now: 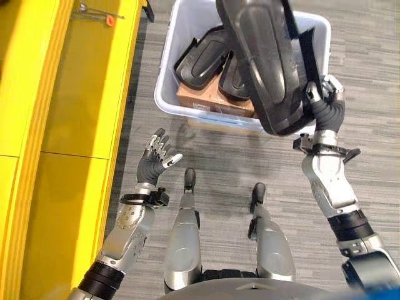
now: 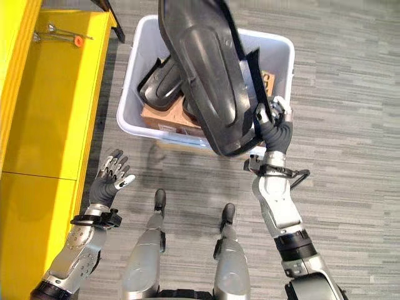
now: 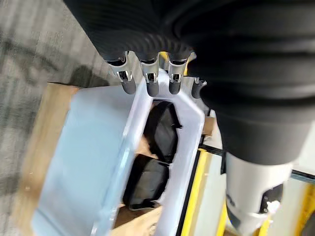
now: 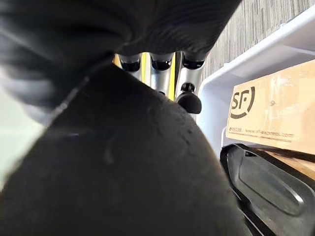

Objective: Move parts from the plastic box to the shelf.

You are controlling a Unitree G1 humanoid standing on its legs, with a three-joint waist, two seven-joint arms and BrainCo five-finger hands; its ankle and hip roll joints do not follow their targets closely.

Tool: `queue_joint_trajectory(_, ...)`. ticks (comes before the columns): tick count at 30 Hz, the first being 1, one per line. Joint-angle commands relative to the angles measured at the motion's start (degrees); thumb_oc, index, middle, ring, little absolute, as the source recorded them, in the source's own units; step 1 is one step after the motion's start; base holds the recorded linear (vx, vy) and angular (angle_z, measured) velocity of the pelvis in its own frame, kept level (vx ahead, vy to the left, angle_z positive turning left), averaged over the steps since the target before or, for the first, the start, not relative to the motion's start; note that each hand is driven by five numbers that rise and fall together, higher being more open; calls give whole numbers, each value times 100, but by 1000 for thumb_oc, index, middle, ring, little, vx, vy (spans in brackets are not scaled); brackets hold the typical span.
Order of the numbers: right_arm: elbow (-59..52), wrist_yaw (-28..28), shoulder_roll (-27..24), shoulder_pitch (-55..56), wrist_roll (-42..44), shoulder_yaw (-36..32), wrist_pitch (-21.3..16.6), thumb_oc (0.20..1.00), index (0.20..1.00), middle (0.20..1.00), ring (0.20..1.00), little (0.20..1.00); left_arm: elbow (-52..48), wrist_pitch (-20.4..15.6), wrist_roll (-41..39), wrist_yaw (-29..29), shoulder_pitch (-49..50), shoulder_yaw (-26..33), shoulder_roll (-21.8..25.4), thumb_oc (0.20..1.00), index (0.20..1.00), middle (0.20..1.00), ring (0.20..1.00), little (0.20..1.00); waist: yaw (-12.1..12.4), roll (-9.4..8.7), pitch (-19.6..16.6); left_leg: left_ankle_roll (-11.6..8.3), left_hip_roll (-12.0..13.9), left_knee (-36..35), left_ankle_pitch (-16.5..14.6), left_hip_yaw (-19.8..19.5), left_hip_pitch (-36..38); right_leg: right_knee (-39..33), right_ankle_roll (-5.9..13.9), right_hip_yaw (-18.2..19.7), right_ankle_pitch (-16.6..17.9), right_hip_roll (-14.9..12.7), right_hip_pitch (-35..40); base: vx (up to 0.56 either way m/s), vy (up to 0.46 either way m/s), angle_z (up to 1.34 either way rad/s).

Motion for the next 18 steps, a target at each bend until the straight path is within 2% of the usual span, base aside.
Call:
queue_joint_trajectory(1,-413,431,73,307,366,-160,-448,200,200,200,200,200,-175,-126,84,-216,484,87,-4,1000,1000,1000,1000,1000,-107,-88,-1121,-77,250,151,-658,-35,570,622,324,147,-104,-471,-381,82,-27,-1)
queue_joint_trajectory(7,-576,717,87,685,429,-107,-310,200,200,200,200,200,-90,-55,85,-297,610,244,-137,1000,1000,1000,1000,1000,-142,-54,-1440,-116,363,22,-655,1,954,654,318,72,-278,-399,-38,66,-23,-2)
queue_joint_trajectory(13,-753,1086,138,1142,791,-90,-191,200,200,200,200,200,-55,88,48,-446,883,336,-311,1000,1000,1000,1000,1000,-150,-3,-1696,-139,545,12,-673,-32,1283,975,250,19,-623,-250,215,30,-51,-1)
queue_joint_trajectory(16,-634,1183,102,1016,865,4,-156,200,200,200,200,200,-18,87,-53,-506,1048,443,-420,1000,1000,1000,1000,1000,-65,39,-1812,-182,698,-9,-595,-85,1397,1259,184,-63,-857,-110,260,-31,-118,2)
queue_joint_trajectory(17,-568,1233,81,887,929,89,-152,200,200,200,200,200,11,92,-100,-509,1088,501,-475,1000,1000,1000,1000,1000,1,69,-1827,-235,810,-10,-484,-118,1370,1422,115,-140,-1010,-7,233,-52,-101,0)
queue_joint_trajectory(18,-568,1233,81,887,929,89,-152,200,200,200,200,200,11,92,-100,-509,1089,501,-475,1000,1000,1000,1000,1000,0,69,-1828,-236,810,-10,-484,-120,1369,1423,115,-141,-1010,-7,232,-60,-121,1)
